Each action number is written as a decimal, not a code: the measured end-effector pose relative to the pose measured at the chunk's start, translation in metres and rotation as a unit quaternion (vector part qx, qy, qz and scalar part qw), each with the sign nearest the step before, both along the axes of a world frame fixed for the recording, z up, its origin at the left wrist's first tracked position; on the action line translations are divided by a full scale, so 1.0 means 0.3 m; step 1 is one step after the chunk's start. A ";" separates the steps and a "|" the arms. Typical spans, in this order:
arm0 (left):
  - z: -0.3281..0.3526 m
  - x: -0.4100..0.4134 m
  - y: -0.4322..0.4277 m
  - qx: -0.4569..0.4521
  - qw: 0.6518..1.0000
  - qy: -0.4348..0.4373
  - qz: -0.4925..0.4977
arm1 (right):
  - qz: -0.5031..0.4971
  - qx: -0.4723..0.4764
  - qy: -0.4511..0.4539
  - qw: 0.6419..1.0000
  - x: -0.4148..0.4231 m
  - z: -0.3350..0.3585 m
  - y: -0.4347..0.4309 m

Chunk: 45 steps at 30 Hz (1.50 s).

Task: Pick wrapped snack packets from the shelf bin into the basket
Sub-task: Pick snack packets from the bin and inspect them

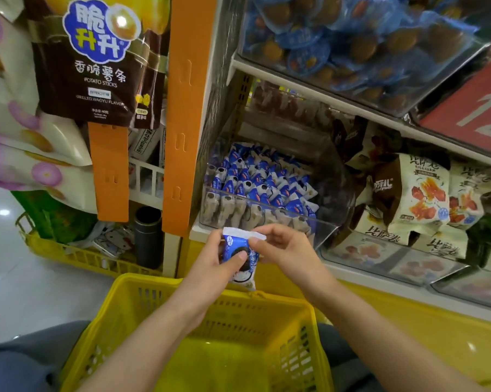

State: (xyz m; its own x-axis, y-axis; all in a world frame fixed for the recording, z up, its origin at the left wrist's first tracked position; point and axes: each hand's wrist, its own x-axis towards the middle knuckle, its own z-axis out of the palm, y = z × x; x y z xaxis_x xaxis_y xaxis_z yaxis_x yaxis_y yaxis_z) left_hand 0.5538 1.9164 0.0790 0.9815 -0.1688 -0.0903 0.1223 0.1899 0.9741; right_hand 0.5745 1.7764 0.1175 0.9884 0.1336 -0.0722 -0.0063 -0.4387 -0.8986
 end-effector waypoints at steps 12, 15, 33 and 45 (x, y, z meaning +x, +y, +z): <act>-0.034 -0.022 -0.019 0.108 0.991 -0.036 0.076 | -0.015 0.161 0.118 0.980 -0.049 -0.117 0.025; -0.037 -0.028 -0.025 0.084 0.993 -0.007 0.078 | -0.024 0.066 0.000 0.998 -0.049 -0.112 0.020; -0.041 -0.023 0.009 0.028 0.991 0.034 0.126 | -0.142 0.212 0.100 0.962 -0.024 -0.124 -0.015; -0.046 -0.002 0.047 0.092 0.973 -0.043 0.207 | 0.046 -0.086 0.029 0.995 -0.056 -0.143 0.016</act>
State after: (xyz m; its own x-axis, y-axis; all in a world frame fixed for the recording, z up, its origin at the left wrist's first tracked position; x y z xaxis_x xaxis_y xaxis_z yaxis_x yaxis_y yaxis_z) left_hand 0.5532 1.9307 0.0651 0.9675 0.2530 0.0042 -0.0113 0.0265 0.9996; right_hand 0.5577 1.7814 0.0746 0.9660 0.2038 -0.1591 -0.0093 -0.5877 -0.8090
